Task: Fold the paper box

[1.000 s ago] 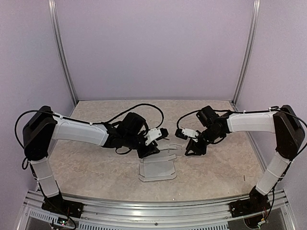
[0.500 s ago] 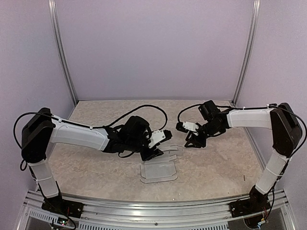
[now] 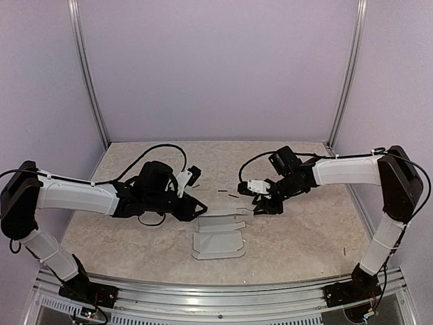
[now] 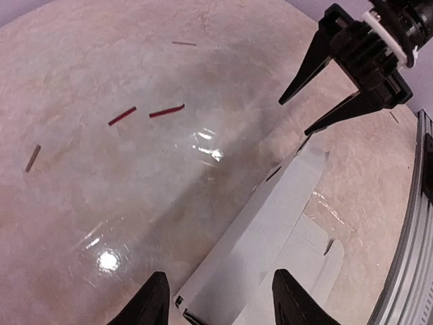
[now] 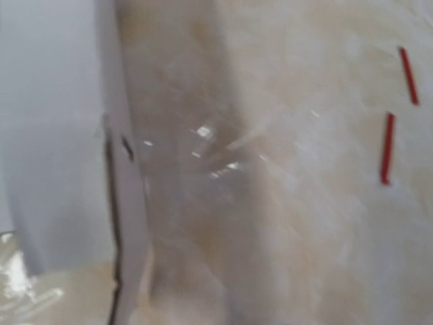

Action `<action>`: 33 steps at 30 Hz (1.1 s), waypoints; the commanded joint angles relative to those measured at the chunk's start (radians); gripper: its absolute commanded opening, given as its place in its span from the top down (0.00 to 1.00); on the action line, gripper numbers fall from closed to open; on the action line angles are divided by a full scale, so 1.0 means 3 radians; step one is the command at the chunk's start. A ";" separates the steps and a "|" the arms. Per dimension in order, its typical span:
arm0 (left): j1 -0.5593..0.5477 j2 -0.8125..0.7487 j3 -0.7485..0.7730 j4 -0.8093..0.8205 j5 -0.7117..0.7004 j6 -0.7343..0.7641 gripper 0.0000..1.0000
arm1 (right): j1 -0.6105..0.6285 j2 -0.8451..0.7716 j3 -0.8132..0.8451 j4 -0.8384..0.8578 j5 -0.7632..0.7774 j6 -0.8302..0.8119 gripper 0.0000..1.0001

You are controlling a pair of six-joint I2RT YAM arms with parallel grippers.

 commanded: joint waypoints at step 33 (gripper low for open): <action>0.0064 -0.0363 -0.1028 0.1164 0.0722 -0.0233 0.50 | 0.0417 -0.0199 -0.0251 -0.0412 0.0183 -0.0086 0.59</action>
